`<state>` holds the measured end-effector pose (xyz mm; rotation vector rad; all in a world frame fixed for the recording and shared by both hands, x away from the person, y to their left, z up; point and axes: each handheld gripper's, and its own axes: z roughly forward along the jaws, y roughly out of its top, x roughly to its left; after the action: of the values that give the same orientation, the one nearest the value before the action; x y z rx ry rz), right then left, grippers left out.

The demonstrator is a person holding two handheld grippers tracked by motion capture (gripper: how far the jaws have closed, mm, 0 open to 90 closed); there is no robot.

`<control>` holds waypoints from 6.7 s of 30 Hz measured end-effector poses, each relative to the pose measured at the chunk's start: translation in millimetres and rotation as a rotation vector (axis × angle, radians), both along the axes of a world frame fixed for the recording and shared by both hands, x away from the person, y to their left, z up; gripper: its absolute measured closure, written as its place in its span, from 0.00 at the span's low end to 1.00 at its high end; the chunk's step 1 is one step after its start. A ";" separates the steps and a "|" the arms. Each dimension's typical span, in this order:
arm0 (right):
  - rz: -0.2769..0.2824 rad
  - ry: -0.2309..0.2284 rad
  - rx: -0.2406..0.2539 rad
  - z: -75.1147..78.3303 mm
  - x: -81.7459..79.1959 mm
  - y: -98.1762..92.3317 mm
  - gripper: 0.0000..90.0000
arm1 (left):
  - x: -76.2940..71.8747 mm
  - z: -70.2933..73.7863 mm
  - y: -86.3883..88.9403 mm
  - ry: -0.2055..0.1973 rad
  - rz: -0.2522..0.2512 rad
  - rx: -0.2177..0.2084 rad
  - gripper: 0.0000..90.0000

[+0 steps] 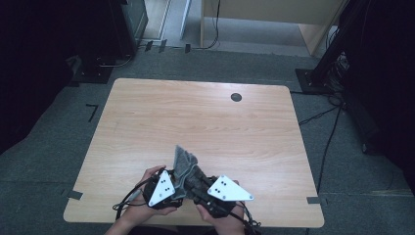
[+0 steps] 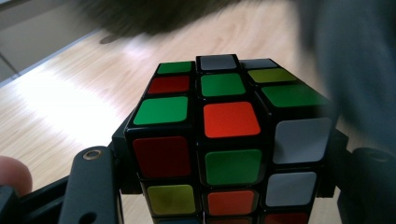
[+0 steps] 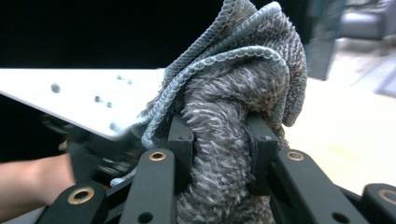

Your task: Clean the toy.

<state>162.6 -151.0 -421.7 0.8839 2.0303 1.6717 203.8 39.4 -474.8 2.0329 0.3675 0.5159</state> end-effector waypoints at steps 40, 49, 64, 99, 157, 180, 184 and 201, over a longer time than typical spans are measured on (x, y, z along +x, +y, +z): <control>-0.259 0.126 -0.009 -54.0 50.4 -49.5 0.30 | 39.7 19.1 60.3 0.290 0.190 -0.507 0.37; -0.074 0.079 -0.004 -55.3 27.2 11.4 0.25 | 28.7 19.4 38.1 0.301 0.179 -0.545 0.37; -0.143 -0.001 0.017 -53.0 20.6 18.9 0.30 | 14.2 17.3 14.8 0.297 0.130 -0.532 0.37; -0.142 -0.033 -0.025 -45.9 12.6 16.2 0.37 | 7.4 27.1 18.1 0.263 0.039 -0.525 0.35; 0.176 0.576 0.069 -29.4 50.9 -21.7 0.37 | -7.8 -4.9 11.1 -0.279 -0.075 -0.057 0.31; 0.145 0.673 0.191 -27.1 58.5 -34.7 0.37 | -0.7 -4.6 13.5 -0.176 -0.090 -0.108 0.37; 0.129 0.673 0.201 -26.5 58.5 -37.3 0.37 | 0.8 -4.5 15.3 -0.167 -0.085 -0.104 0.34; 0.139 0.688 0.210 -30.5 60.1 -35.5 0.32 | -0.7 0.3 16.9 -0.182 -0.096 -0.124 0.37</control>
<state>222.7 -186.5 -452.2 1.6009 2.4045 1.8512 203.1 56.4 -474.5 1.8581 0.1862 0.5985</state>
